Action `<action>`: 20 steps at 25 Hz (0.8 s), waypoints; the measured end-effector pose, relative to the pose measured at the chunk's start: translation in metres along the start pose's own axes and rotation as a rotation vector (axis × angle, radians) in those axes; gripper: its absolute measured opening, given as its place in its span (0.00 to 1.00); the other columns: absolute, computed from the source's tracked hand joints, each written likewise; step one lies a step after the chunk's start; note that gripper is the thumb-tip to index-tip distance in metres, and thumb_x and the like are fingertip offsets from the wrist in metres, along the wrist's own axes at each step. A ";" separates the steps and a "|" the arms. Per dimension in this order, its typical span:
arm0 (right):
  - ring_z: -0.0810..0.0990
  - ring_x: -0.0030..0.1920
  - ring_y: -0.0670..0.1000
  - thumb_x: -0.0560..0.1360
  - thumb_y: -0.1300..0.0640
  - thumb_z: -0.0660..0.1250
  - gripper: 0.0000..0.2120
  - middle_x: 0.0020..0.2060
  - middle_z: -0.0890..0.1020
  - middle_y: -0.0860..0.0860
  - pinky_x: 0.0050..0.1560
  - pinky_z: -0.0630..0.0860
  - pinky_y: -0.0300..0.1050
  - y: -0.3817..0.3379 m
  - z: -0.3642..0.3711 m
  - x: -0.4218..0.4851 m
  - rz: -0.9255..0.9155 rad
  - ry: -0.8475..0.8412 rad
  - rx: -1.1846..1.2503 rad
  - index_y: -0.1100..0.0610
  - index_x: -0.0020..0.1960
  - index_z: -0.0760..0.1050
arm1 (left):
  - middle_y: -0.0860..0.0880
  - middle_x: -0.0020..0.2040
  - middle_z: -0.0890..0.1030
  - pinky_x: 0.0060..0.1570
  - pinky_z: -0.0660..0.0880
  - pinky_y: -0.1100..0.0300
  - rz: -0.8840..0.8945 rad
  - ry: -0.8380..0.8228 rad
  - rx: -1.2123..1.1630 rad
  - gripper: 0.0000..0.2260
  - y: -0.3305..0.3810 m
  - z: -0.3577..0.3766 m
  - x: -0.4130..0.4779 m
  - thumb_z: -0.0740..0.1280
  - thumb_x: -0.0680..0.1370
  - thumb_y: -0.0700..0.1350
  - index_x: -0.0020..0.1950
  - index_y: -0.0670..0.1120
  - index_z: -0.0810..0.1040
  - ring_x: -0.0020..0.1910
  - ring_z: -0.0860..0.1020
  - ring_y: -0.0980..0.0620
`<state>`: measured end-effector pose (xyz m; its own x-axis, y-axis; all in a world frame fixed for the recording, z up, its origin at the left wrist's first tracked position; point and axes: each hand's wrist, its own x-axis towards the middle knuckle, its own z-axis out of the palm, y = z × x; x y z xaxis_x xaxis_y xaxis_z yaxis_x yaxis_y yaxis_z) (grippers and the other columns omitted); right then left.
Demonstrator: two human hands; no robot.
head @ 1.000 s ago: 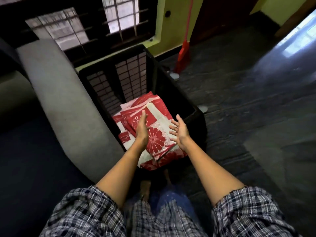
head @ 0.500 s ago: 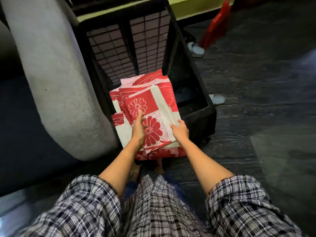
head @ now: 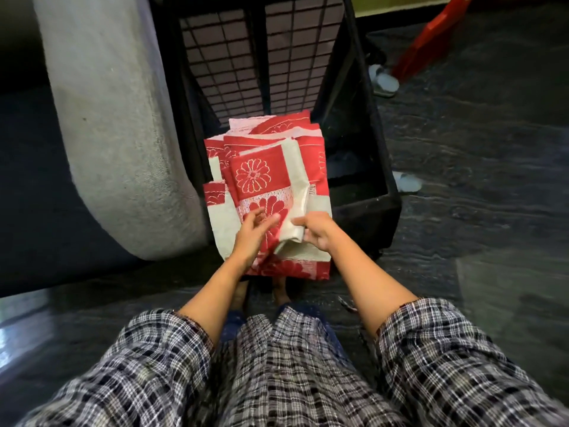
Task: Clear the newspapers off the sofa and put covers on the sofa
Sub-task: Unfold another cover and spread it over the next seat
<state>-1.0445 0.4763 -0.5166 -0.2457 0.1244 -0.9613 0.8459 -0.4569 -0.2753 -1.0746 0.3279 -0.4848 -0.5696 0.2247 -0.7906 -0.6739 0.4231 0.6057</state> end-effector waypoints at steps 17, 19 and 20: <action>0.74 0.58 0.59 0.67 0.59 0.64 0.13 0.50 0.80 0.55 0.61 0.61 0.51 -0.039 0.107 -0.073 -1.426 0.026 -1.197 0.58 0.50 0.79 | 0.42 0.50 0.81 0.52 0.73 0.47 0.586 0.582 0.519 0.09 0.017 -0.112 -0.071 0.61 0.75 0.38 0.54 0.42 0.76 0.51 0.77 0.40; 0.79 0.48 0.60 0.68 0.60 0.65 0.08 0.42 0.81 0.57 0.52 0.67 0.50 -0.034 0.140 -0.090 -1.592 0.045 -1.146 0.61 0.46 0.78 | 0.42 0.48 0.81 0.51 0.72 0.49 0.609 0.720 0.439 0.06 0.014 -0.143 -0.091 0.64 0.76 0.38 0.52 0.41 0.77 0.50 0.78 0.41; 0.79 0.43 0.61 0.70 0.59 0.64 0.08 0.40 0.80 0.58 0.46 0.70 0.50 -0.029 0.160 -0.103 -1.587 0.004 -1.098 0.62 0.46 0.77 | 0.42 0.47 0.81 0.50 0.71 0.50 0.625 0.792 0.416 0.05 0.011 -0.159 -0.103 0.64 0.76 0.40 0.51 0.40 0.77 0.49 0.78 0.41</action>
<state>-1.1196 0.3361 -0.4088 -0.9721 -0.1923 0.1342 -0.2330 0.7273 -0.6456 -1.0986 0.1696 -0.3821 -0.9978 -0.0629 0.0189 -0.0330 0.7283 0.6845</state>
